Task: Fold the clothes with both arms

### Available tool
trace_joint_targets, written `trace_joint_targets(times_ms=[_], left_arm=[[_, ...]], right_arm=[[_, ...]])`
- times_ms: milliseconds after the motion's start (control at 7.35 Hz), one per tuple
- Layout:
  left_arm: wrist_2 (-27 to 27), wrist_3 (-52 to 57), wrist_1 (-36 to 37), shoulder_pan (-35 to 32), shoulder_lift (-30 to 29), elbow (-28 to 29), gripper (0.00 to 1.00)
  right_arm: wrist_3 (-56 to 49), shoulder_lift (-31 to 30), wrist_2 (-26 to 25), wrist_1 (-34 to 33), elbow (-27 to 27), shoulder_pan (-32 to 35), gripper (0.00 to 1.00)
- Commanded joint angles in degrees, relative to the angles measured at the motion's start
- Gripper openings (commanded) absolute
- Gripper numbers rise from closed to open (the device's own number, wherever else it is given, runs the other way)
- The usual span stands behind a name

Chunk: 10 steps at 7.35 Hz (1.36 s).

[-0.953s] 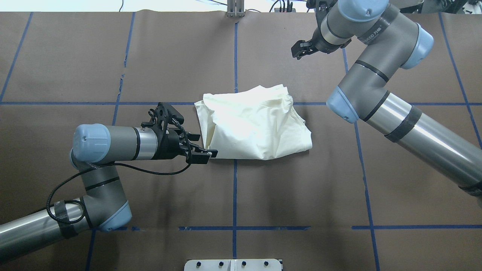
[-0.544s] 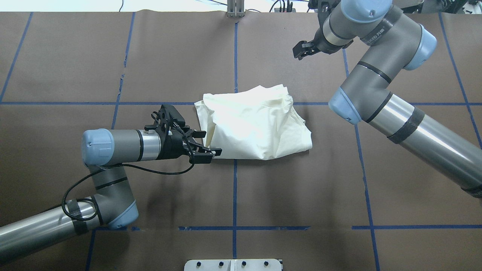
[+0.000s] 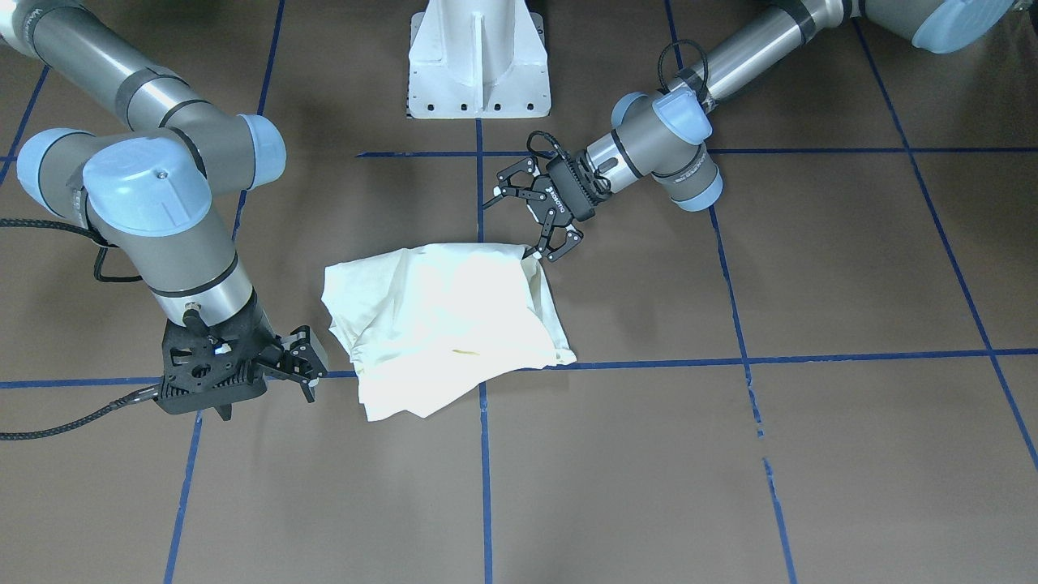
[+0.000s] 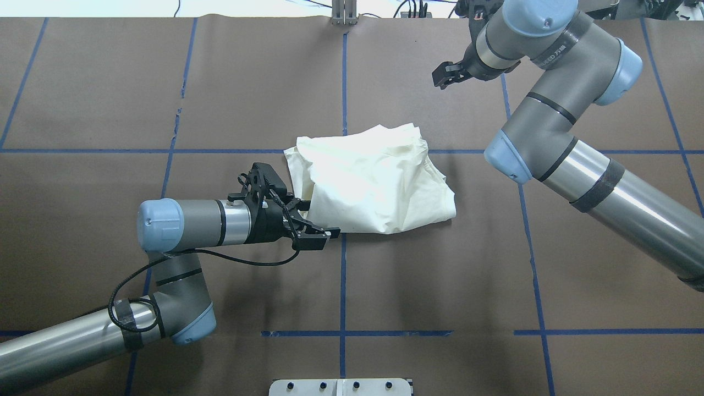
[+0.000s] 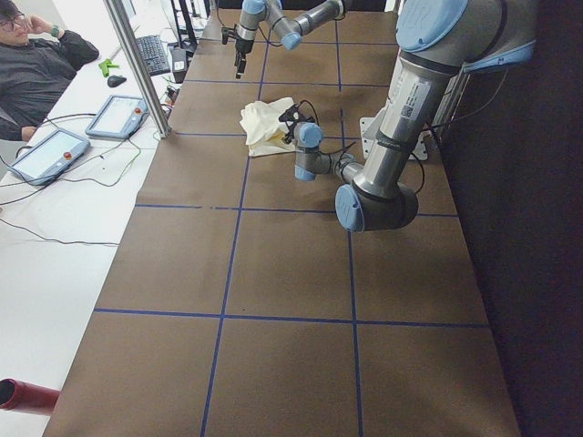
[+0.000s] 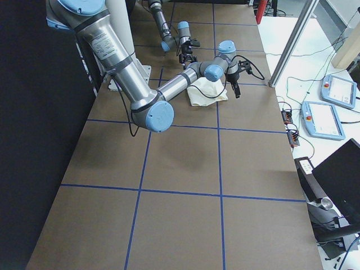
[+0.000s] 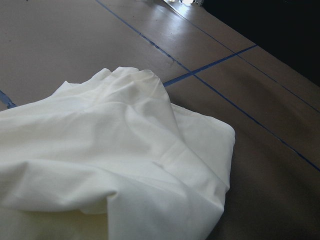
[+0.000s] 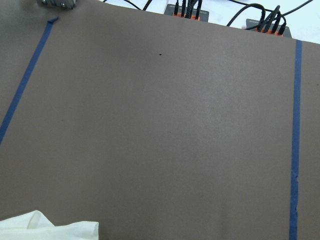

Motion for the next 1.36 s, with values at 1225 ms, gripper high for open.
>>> trace_joint_targets(times_ms=[1225], left_arm=[[-4.63, -0.62, -4.05, 3.10, 3.95, -1.10, 1.00]], right_arm=[[0.00, -0.27, -0.01, 0.00, -0.12, 0.14, 1.00]])
